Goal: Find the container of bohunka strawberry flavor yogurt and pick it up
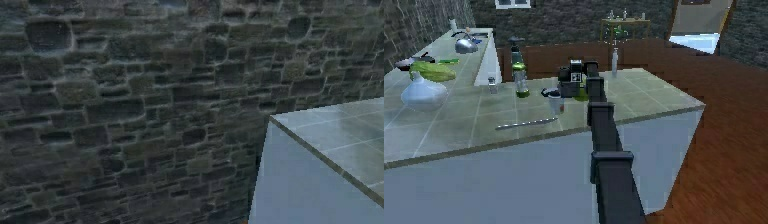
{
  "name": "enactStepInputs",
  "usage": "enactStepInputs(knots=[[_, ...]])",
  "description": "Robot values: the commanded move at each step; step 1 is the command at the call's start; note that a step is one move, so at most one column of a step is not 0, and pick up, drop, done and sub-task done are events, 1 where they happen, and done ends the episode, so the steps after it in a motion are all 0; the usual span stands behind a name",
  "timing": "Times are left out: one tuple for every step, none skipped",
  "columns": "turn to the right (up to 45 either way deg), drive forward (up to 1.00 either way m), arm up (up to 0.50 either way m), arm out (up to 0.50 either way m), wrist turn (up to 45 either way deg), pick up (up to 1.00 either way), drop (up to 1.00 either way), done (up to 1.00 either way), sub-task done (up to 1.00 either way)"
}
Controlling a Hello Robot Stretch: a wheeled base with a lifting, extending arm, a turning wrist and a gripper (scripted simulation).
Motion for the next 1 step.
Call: enactStepInputs(knots=[[0.0,0.00,0.00,0.00,0.0,1.00,0.00,0.00,0.00]])
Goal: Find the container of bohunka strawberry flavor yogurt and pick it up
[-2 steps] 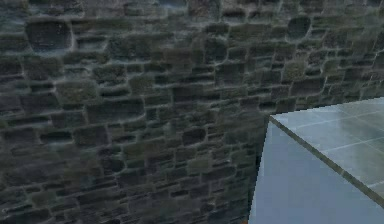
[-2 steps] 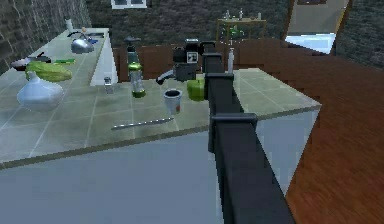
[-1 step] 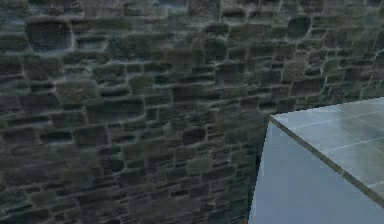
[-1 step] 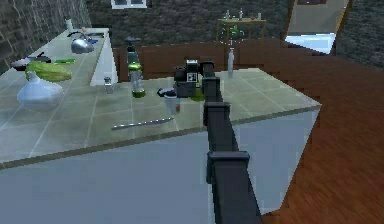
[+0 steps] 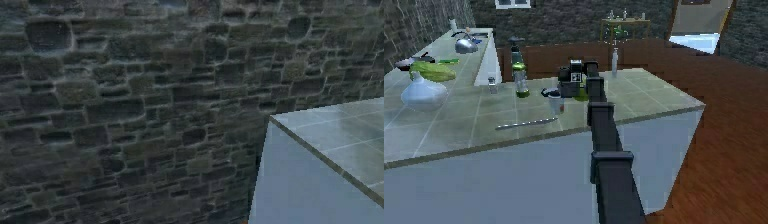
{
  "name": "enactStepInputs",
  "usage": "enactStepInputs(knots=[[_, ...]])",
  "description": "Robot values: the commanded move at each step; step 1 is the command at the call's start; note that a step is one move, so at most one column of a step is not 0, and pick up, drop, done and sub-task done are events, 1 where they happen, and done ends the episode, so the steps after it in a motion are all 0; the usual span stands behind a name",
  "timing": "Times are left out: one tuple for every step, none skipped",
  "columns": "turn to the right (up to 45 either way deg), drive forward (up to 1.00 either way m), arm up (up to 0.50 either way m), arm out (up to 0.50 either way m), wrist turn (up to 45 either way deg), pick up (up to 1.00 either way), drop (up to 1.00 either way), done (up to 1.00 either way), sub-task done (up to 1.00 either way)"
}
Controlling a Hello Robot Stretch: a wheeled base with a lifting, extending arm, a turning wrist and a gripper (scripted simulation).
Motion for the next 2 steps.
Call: enactStepInputs(knots=[[0.0,0.00,0.06,0.00,0.0,0.00,0.00,0.00,0.00],[0.0,0.00,0.00,0.00,0.0,0.00,0.00,1.00,0.00]])
